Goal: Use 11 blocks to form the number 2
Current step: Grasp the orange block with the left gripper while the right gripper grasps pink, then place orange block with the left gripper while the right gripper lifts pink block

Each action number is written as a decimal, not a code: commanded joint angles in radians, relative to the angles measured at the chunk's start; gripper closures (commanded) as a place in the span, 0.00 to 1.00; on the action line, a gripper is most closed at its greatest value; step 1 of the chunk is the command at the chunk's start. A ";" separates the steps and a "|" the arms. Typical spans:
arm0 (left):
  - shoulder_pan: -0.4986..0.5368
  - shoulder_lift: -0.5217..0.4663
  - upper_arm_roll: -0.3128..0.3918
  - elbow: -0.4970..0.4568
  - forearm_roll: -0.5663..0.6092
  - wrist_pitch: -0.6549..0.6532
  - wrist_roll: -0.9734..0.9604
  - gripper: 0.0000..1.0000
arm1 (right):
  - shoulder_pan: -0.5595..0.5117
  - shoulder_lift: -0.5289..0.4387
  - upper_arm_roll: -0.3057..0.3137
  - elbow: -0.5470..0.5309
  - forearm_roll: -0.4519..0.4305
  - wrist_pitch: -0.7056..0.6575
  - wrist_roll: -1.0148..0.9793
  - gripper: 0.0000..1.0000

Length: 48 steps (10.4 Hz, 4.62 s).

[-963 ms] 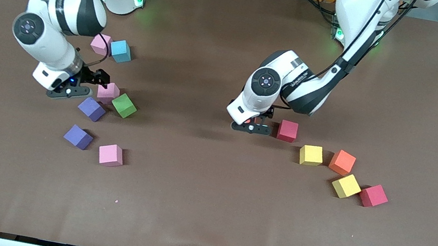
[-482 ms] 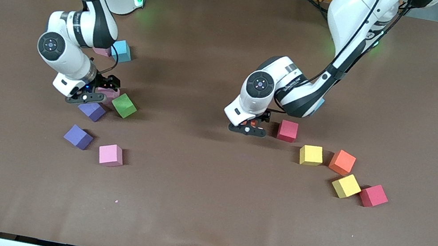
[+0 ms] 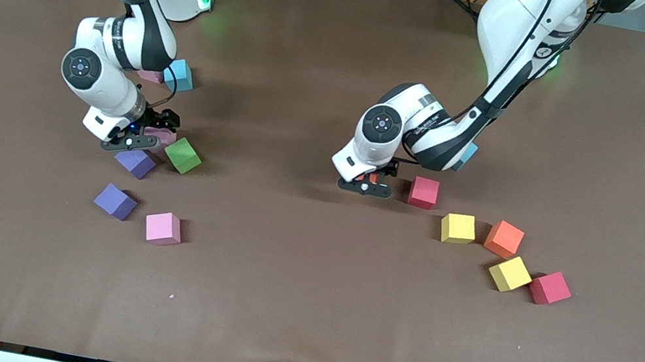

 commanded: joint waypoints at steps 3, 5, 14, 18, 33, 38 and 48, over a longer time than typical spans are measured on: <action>-0.003 -0.032 0.005 -0.019 0.018 0.012 -0.016 0.42 | 0.003 0.039 -0.006 -0.006 0.008 0.049 0.012 0.00; -0.005 -0.053 -0.020 -0.016 0.011 0.003 -0.069 0.41 | 0.001 0.040 -0.006 -0.008 0.008 0.038 0.018 0.03; -0.026 -0.136 -0.302 -0.171 0.012 -0.004 -0.468 0.40 | 0.010 -0.099 -0.009 0.162 0.006 -0.338 0.003 0.64; -0.132 -0.102 -0.301 -0.171 0.018 0.047 -0.546 0.40 | 0.012 -0.096 -0.007 0.308 0.006 -0.480 -0.095 0.65; -0.163 -0.128 -0.295 -0.218 0.032 0.083 -0.569 0.00 | 0.038 -0.130 0.008 0.353 0.009 -0.511 -0.435 0.67; -0.011 -0.242 -0.279 -0.212 0.032 0.027 -0.556 0.00 | 0.119 -0.179 0.125 0.325 0.008 -0.508 -0.473 0.71; 0.406 -0.185 -0.273 -0.065 0.034 -0.141 -0.149 0.00 | 0.392 -0.213 0.339 0.078 0.006 -0.197 -0.482 0.72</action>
